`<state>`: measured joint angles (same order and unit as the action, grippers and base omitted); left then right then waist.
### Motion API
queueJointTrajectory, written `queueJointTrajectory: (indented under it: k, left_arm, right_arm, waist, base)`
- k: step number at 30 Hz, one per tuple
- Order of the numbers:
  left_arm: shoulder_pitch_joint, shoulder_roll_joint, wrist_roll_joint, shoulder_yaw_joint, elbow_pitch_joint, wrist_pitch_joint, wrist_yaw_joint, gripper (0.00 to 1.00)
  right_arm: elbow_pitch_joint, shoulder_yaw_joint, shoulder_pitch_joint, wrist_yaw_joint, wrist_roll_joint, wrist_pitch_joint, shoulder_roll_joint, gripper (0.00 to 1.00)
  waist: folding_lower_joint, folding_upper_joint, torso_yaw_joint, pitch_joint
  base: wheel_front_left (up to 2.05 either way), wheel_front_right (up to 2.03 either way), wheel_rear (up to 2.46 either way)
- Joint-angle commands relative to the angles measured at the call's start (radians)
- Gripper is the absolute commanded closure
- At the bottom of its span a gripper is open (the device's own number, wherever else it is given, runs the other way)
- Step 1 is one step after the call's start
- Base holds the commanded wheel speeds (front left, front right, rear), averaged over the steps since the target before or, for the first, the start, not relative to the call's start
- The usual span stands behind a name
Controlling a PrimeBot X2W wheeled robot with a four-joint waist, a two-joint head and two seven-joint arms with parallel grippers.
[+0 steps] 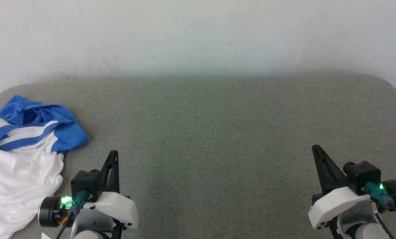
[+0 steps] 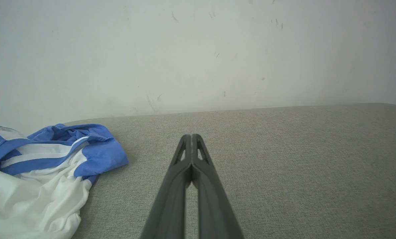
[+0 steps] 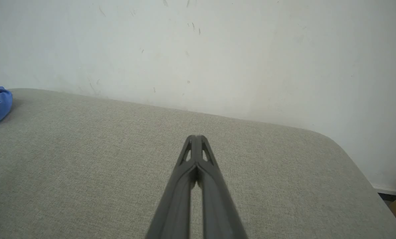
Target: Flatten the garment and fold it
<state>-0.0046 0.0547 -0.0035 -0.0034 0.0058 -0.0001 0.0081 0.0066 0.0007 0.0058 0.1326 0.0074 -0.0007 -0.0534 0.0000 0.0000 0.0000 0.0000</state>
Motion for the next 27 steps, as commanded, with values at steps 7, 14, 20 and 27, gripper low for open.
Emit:
queueJointTrajectory:
  k: [7,14,20,27]
  left_arm:
    - [0.001,0.000,-0.006,-0.005,0.006,-0.006,0.003,0.00]
    - [0.001,0.000,-0.019,-0.013,0.015,-0.021,0.009,0.00]
    - [0.002,0.000,-0.027,-0.018,0.021,-0.031,0.013,0.00]
    - [0.003,0.000,-0.039,-0.025,0.030,-0.046,0.018,0.00]
  right_arm:
    - [0.008,0.000,0.001,0.000,0.010,-0.006,0.000,0.00]
    - [0.019,-0.002,0.003,0.000,0.027,-0.021,0.000,0.00]
    - [0.026,-0.004,0.004,0.000,0.041,-0.031,0.000,0.00]
    - [0.037,-0.005,0.007,0.000,0.059,-0.046,0.000,0.00]
  waist:
    - [0.0000,-0.0001,0.000,0.000]
    - [0.0000,-0.0001,0.001,0.000]
    - [0.0000,-0.0001,0.002,0.000]
    - [0.0000,-0.0001,0.011,-0.002]
  base:
    - [0.00,0.00,0.00]
    - [0.00,0.00,0.00]
    - [0.00,0.00,0.00]
    - [0.00,0.00,0.00]
